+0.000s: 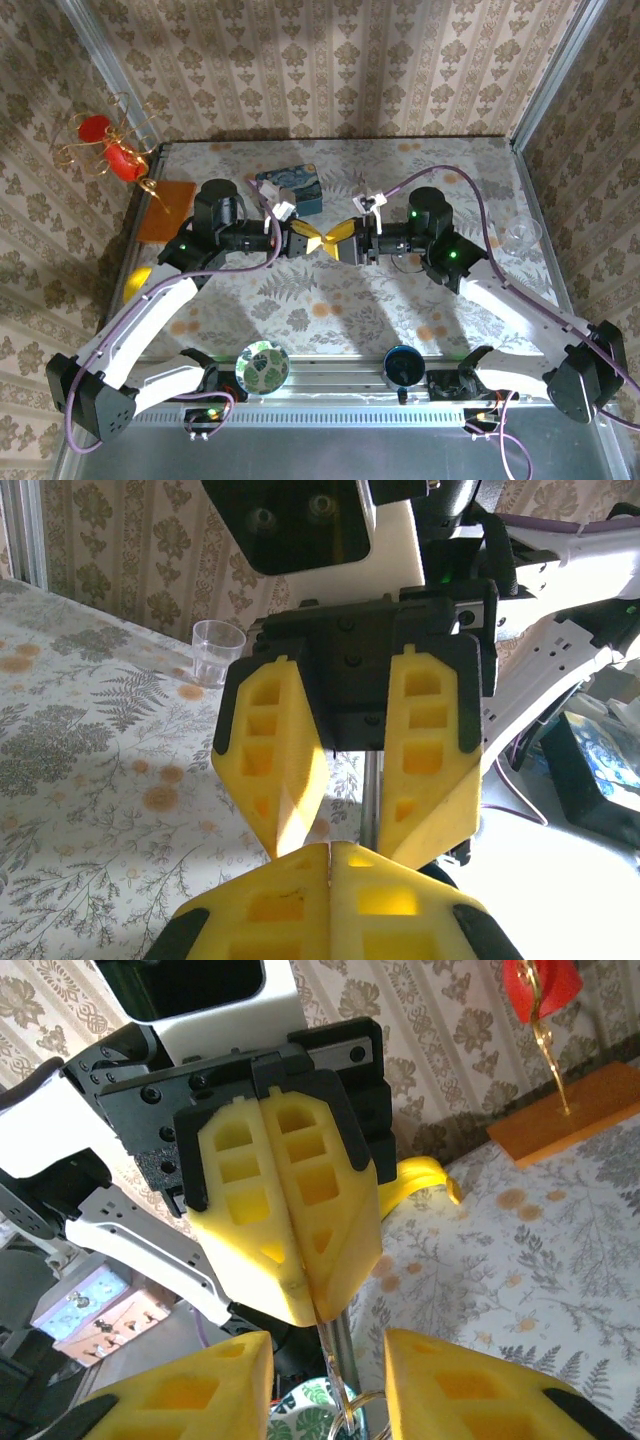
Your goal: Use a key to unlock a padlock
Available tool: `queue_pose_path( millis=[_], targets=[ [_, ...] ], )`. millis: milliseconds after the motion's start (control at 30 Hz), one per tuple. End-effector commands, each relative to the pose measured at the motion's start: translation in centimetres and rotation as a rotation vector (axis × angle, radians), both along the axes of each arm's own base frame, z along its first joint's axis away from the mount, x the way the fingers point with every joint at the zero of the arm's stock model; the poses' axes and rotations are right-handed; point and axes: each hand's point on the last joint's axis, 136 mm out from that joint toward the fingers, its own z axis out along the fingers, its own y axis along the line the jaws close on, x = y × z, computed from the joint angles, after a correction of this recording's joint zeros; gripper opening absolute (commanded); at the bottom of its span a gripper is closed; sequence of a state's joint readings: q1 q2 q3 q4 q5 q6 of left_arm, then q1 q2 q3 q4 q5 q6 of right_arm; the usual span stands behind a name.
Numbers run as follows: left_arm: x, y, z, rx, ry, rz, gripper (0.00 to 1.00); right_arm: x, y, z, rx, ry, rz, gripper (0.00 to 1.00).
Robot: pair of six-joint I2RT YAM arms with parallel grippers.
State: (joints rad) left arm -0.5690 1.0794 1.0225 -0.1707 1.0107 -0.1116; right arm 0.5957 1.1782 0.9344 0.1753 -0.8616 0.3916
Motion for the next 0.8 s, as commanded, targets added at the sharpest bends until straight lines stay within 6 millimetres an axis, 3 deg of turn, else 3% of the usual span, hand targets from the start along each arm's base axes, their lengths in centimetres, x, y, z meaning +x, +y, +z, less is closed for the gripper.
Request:
queue_pose_path(
  millis=[0, 767],
  targets=[
    [-0.7, 0.14, 1.23, -0.034, -0.039, -0.024, 0.0, -0.71, 0.52, 0.87, 0.011, -0.016, 0.053, 0.32],
    [-0.28, 0.8, 1.31, -0.051, -0.036, 0.003, 0.0, -0.7, 0.35, 0.13, -0.006, -0.011, 0.042, 0.12]
  ],
)
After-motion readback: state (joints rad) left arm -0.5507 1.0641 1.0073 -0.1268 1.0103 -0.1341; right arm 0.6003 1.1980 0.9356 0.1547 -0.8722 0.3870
